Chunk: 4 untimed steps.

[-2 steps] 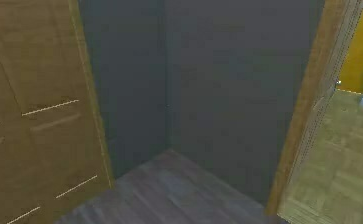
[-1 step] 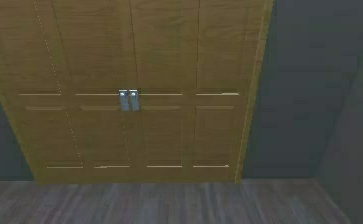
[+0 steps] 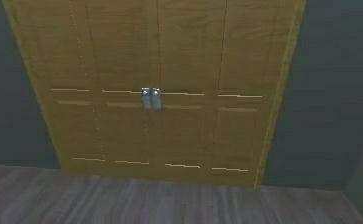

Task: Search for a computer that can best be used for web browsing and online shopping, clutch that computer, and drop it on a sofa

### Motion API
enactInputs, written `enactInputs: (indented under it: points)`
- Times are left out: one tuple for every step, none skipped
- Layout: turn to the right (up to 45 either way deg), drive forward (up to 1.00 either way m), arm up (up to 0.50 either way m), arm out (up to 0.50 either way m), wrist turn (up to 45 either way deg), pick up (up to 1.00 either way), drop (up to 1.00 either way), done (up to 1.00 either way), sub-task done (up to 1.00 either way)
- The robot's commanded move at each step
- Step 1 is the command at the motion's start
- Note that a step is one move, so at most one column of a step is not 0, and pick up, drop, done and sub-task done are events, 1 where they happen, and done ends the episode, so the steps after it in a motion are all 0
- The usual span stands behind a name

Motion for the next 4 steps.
enactInputs:
  points:
    - [0.0, 0.45, 0.0, 0.0, 0.0, 0.0, 0.0, 0.0, 0.0]
    - [-45.0, 0.0, 0.0, 0.0, 0.0, 0.0, 0.0, 0.0, 0.0]
    - [-6.0, 0.0, 0.0, 0.0, 0.0, 0.0, 0.0, 0.0, 0.0]
    - [0.0, 0.3, 0.0, 0.0, 0.0, 0.0, 0.0, 0.0, 0.0]
